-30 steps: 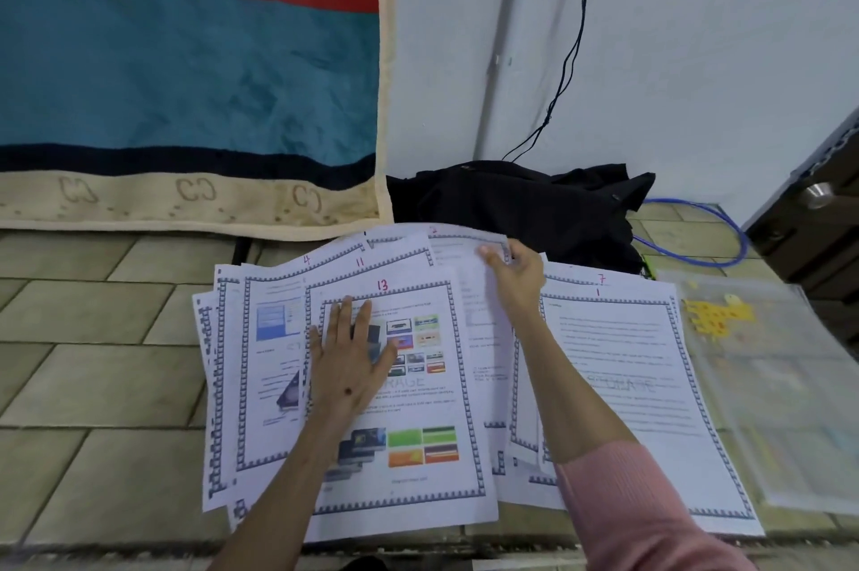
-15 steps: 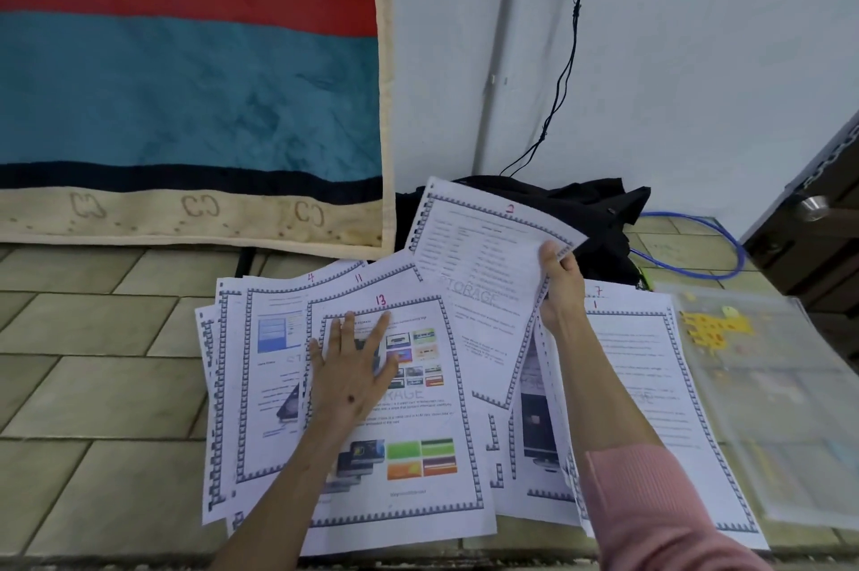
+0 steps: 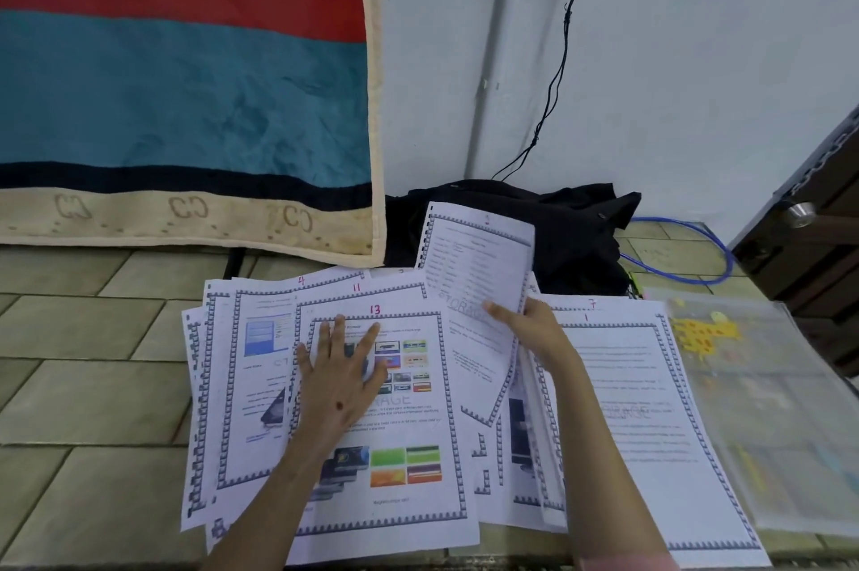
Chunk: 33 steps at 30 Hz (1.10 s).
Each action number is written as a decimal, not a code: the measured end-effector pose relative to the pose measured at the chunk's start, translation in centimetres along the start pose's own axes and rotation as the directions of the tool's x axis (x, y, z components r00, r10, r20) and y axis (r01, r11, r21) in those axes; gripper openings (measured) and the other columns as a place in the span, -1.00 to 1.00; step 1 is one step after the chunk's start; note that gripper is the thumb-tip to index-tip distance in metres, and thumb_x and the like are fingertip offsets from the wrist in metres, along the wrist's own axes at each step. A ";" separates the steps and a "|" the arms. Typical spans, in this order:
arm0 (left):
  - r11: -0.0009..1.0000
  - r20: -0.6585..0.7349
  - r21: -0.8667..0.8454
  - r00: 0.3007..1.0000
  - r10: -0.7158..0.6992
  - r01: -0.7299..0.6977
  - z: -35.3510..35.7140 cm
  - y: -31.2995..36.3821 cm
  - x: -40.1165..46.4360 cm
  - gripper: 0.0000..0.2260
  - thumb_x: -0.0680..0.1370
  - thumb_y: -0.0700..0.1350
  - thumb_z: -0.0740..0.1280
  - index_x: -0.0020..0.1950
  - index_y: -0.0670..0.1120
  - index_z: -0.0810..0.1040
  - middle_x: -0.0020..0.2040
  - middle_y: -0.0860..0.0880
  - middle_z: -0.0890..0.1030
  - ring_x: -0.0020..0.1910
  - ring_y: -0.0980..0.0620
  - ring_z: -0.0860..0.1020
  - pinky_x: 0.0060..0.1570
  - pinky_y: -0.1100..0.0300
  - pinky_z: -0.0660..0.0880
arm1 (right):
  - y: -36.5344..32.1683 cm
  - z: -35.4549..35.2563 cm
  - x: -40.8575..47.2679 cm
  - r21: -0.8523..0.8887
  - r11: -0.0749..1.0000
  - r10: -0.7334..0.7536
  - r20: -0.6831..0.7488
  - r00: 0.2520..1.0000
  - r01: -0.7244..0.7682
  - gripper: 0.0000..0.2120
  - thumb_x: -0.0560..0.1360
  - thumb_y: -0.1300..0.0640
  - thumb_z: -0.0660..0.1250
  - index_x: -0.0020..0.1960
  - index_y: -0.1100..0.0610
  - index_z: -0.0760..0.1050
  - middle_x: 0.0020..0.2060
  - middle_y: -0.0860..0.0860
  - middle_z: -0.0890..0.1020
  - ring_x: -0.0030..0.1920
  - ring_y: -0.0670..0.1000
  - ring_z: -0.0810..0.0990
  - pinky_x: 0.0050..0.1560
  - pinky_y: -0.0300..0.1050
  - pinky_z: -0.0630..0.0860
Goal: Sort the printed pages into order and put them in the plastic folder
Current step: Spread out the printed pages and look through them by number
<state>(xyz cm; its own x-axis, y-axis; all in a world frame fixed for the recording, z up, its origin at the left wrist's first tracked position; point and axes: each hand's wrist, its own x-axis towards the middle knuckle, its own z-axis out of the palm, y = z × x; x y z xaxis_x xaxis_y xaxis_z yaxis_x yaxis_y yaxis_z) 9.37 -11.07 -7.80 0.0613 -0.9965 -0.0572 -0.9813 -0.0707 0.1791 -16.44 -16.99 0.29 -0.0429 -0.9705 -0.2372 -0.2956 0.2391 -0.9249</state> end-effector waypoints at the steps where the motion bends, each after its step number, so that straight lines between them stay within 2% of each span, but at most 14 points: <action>1: 1.000 -0.003 -0.002 1.000 0.001 -0.001 0.1 0.0 0.0 -0.23 0.32 0.38 -0.42 0.51 0.22 -0.11 0.57 -0.11 -0.10 0.54 -0.15 -0.14 0.42 -0.25 -0.14 | 0.4 0.4 -0.6 0.062 0.997 0.037 0.073 0.997 -0.041 -0.63 0.43 0.07 0.45 0.19 0.14 0.52 0.03 0.03 0.62 -0.02 0.01 0.62 -0.06 -0.21 0.54; 6: 1.000 -0.013 -0.011 1.000 -0.001 0.001 0.2 0.0 0.1 -0.11 0.22 0.44 -0.58 0.51 0.21 -0.15 0.56 -0.12 -0.10 0.54 -0.15 -0.13 0.41 -0.26 -0.15 | 3.6 1.5 -2.2 0.474 0.880 0.076 -0.107 0.991 -0.016 -0.84 0.42 0.16 0.45 -0.02 0.17 0.58 0.03 0.15 0.67 -0.04 0.10 0.68 0.06 0.08 0.60; 10: 1.000 0.018 -0.013 1.000 -0.007 0.007 0.0 0.1 0.0 -0.22 0.30 0.39 -0.43 0.52 0.21 -0.16 0.56 -0.12 -0.13 0.54 -0.15 -0.17 0.42 -0.25 -0.17 | 3.2 0.1 -1.6 0.865 0.502 0.164 -0.098 0.982 0.003 -0.59 0.38 0.14 0.42 0.13 0.35 0.49 0.06 0.22 0.64 0.05 0.22 0.65 0.01 0.21 0.59; 12: 1.000 0.040 -0.005 0.999 -0.013 0.013 -0.2 0.1 0.0 -0.23 0.30 0.35 -0.40 0.52 0.22 -0.13 0.56 -0.12 -0.13 0.54 -0.14 -0.17 0.42 -0.24 -0.17 | 2.0 -0.5 -1.2 0.864 0.500 0.146 -0.154 0.977 0.061 -0.52 0.39 0.10 0.40 0.23 0.33 0.46 0.13 0.20 0.62 0.09 0.18 0.64 0.04 0.18 0.58; 15: 0.999 0.051 -0.037 0.999 -0.005 0.007 -1.5 -0.1 0.3 -0.23 0.32 0.38 -0.27 0.51 0.21 0.09 0.55 -0.12 -0.01 0.53 -0.15 -0.06 0.43 -0.20 -0.06 | 0.1 -0.8 -0.3 0.787 0.603 0.160 -0.282 0.946 0.132 -0.70 0.47 0.19 0.38 0.17 0.23 0.49 0.13 0.15 0.61 0.01 0.09 0.64 0.13 0.09 0.55; 18: 0.940 -0.200 -0.340 0.979 -0.033 -0.038 -3.6 0.1 1.5 -0.25 0.40 0.41 -0.13 0.30 0.01 0.51 0.38 -0.21 0.37 0.34 -0.16 0.32 0.26 -0.06 0.27 | -1.9 -1.1 -0.2 0.513 0.856 0.092 -0.269 0.959 0.062 -0.65 0.47 0.17 0.41 0.19 0.29 0.49 0.09 0.07 0.61 -0.01 0.06 0.61 0.06 -0.07 0.52; 20: 0.599 -0.100 -0.801 0.978 -0.185 0.031 -6.0 0.5 2.5 -0.19 0.42 0.48 -0.08 0.11 -0.16 0.59 0.13 -0.25 0.57 0.03 -0.12 0.52 0.02 0.03 0.39 | -2.6 -0.9 -1.1 0.278 0.960 0.002 -0.153 0.988 0.041 -0.67 0.47 0.19 0.41 0.20 0.25 0.51 0.06 0.02 0.59 0.02 0.03 0.58 0.05 -0.10 0.51; 21: 0.238 0.144 -0.954 0.975 -0.171 0.182 -7.0 0.7 2.9 -0.21 0.41 0.48 -0.04 0.07 -0.17 0.58 0.06 -0.23 0.60 -0.06 -0.11 0.55 -0.01 0.03 0.42 | -2.7 -0.7 -1.6 0.200 0.979 -0.030 -0.103 0.994 0.050 -0.68 0.46 0.19 0.42 0.19 0.23 0.52 0.05 0.04 0.61 0.02 0.03 0.59 0.05 -0.08 0.53; 22: -0.071 0.350 -0.936 0.935 -0.063 0.345 -7.7 0.8 3.4 -0.26 0.43 0.44 0.00 0.08 -0.16 0.57 0.03 -0.20 0.63 -0.06 -0.13 0.57 0.01 -0.01 0.46 | -2.6 -0.4 -2.0 0.146 0.987 -0.053 -0.068 0.996 0.063 -0.71 0.46 0.19 0.42 0.16 0.22 0.54 0.06 0.08 0.62 0.01 0.03 0.60 0.04 -0.09 0.55; 23: -0.202 0.446 -0.870 0.893 0.064 0.449 -8.1 1.0 3.4 -0.34 0.47 0.39 0.04 0.10 -0.15 0.57 0.05 -0.18 0.64 -0.01 -0.17 0.59 0.05 -0.06 0.50 | -2.4 -0.1 -2.5 0.109 0.991 -0.069 -0.043 0.997 0.073 -0.74 0.46 0.19 0.43 0.12 0.21 0.55 0.07 0.11 0.63 -0.02 0.03 0.60 0.00 -0.13 0.56; 26: -0.064 0.410 -0.901 0.889 0.203 0.430 -7.3 2.3 3.2 -0.72 0.60 -0.07 0.20 0.24 -0.16 0.51 0.23 -0.20 0.56 0.09 -0.18 0.59 0.06 -0.05 0.55 | -1.6 0.7 -3.2 -0.005 0.997 -0.080 0.016 0.997 0.080 -0.79 0.46 0.16 0.43 0.05 0.23 0.58 -0.07 0.04 0.65 -0.17 -0.07 0.60 -0.30 -0.41 0.51; 28: 0.023 0.385 -0.923 0.912 0.141 0.385 -6.1 2.6 3.4 -0.68 0.56 -0.28 0.24 0.33 -0.20 0.44 0.31 -0.21 0.50 0.16 -0.19 0.54 0.16 -0.07 0.48 | -1.1 0.2 -3.6 -0.043 0.995 -0.088 0.026 0.996 0.089 -0.85 0.50 0.11 0.38 -0.04 0.20 0.56 -0.22 -0.02 0.59 -0.27 -0.11 0.53 -0.32 -0.35 0.45; 31: 0.032 0.363 -0.932 0.922 0.132 0.362 -4.8 2.6 3.8 -0.61 0.55 -0.31 0.26 0.38 -0.19 0.40 0.32 -0.17 0.49 0.22 -0.19 0.50 0.24 -0.08 0.41 | 0.6 -4.0 -3.8 -0.227 0.972 0.008 -0.218 0.976 -0.059 -0.69 0.51 0.08 0.36 0.23 0.15 0.50 0.06 0.03 0.54 0.08 0.03 0.51 0.03 -0.07 0.48; 33: 0.058 0.370 -0.929 0.921 0.123 0.366 -4.3 2.4 4.0 -0.61 0.55 -0.31 0.25 0.39 -0.19 0.39 0.31 -0.16 0.49 0.24 -0.19 0.49 0.26 -0.09 0.40 | 2.2 -7.7 -4.5 -0.435 0.810 0.197 -0.430 0.881 -0.394 -0.39 0.45 0.03 0.43 0.43 0.07 0.28 0.36 0.13 0.36 0.38 0.19 0.29 0.30 0.16 0.35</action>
<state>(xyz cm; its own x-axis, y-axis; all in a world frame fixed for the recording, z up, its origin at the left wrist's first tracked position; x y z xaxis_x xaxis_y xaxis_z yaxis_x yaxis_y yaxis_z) 8.01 -15.45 -3.40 -0.1318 -0.9094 -0.3944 0.1348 -0.4106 0.9018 -24.26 -12.36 1.64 -0.5068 -0.8209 -0.2632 -0.6379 0.5625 -0.5260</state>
